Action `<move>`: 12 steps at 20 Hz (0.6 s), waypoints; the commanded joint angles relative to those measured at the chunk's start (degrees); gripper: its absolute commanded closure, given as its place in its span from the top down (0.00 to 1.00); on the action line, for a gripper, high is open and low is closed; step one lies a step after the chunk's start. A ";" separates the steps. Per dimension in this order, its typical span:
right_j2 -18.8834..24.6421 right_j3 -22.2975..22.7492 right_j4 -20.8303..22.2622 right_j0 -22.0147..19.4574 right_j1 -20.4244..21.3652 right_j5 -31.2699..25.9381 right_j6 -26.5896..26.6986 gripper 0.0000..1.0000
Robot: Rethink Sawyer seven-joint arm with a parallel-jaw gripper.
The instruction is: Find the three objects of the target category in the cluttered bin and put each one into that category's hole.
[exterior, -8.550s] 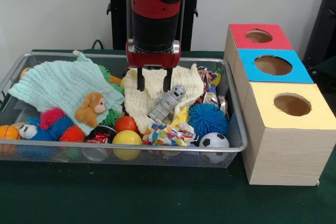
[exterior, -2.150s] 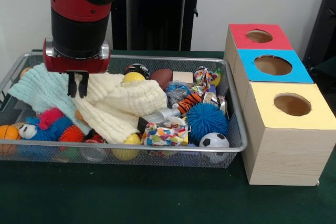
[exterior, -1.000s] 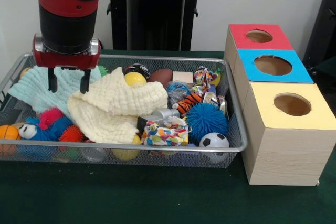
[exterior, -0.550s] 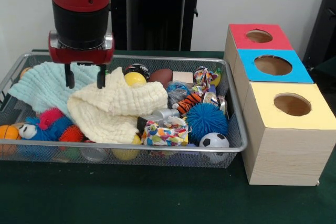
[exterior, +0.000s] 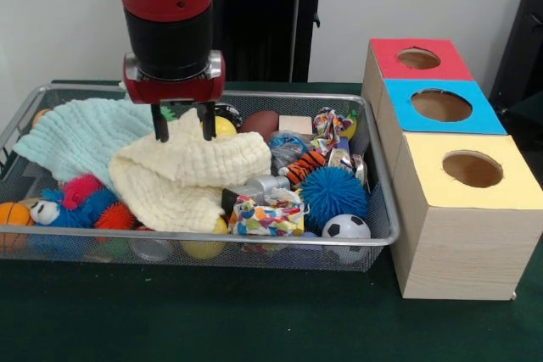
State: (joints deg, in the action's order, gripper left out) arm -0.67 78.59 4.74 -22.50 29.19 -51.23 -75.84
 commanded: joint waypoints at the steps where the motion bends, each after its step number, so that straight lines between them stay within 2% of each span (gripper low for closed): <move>1: 5.62 9.00 -5.87 -0.35 -2.08 6.40 -12.75 1.00; 7: 6.70 13.11 -9.17 -1.27 -2.73 10.64 -11.28 1.00; 12: 6.37 15.20 -11.26 -0.36 -2.87 12.72 -11.87 1.00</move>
State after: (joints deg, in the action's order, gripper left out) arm -0.13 86.22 -3.08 -22.50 28.94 -42.77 -75.84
